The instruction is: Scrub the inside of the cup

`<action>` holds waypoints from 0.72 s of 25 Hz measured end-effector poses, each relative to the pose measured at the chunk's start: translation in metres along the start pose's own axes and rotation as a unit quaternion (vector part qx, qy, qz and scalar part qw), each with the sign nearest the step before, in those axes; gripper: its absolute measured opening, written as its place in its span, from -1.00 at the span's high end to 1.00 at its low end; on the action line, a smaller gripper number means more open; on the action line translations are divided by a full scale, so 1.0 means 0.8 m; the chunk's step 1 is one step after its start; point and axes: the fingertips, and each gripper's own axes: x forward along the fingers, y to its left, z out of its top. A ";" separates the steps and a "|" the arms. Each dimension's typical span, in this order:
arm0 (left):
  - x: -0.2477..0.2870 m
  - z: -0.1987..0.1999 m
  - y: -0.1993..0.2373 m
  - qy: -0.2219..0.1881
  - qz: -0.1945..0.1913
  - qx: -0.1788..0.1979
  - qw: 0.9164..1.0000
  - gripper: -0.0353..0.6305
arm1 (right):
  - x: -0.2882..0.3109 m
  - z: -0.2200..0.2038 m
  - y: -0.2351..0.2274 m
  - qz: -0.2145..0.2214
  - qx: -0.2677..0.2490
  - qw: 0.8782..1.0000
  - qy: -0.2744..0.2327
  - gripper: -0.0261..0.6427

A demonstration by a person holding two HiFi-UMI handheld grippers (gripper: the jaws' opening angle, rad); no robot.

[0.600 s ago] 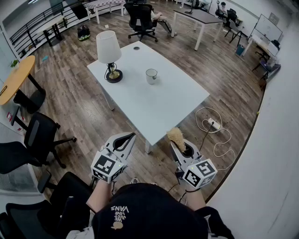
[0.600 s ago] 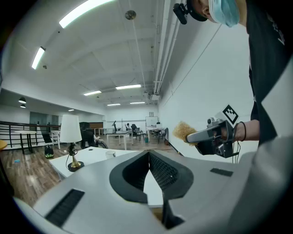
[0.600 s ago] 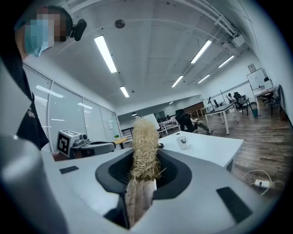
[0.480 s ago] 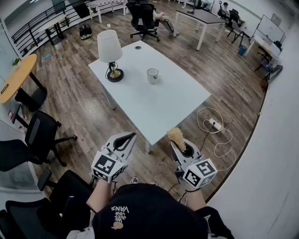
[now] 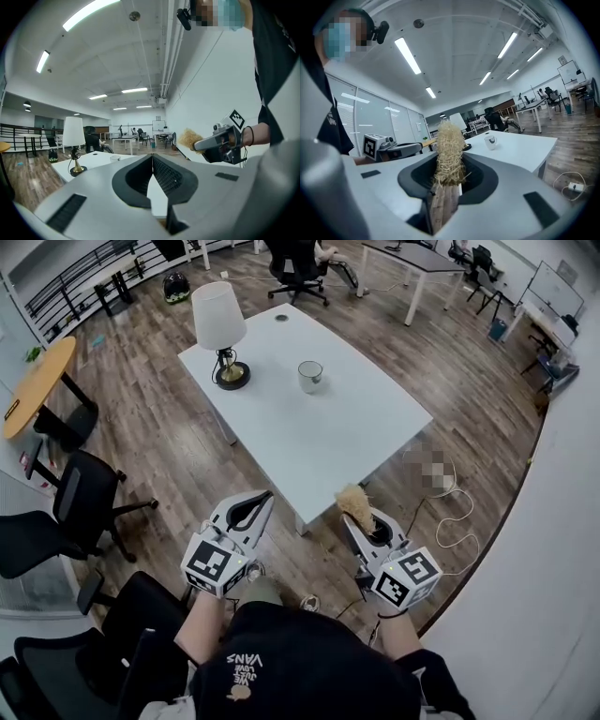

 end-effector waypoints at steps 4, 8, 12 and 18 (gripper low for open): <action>0.020 0.000 0.024 -0.015 -0.028 -0.002 0.999 0.86 | 0.027 0.007 -0.011 -0.016 0.008 1.000 -0.005 0.62; 0.037 0.007 0.062 -0.033 -0.070 0.018 0.997 0.86 | 0.069 0.021 -0.017 -0.042 0.010 0.999 -0.016 0.62; 0.056 0.007 0.113 -0.026 -0.099 0.021 0.994 0.86 | 0.114 0.029 -0.023 -0.074 0.018 0.997 -0.027 0.62; 0.072 -0.010 0.189 -0.006 -0.125 0.027 0.992 0.86 | 0.177 0.035 -0.022 -0.118 0.027 0.992 -0.042 0.62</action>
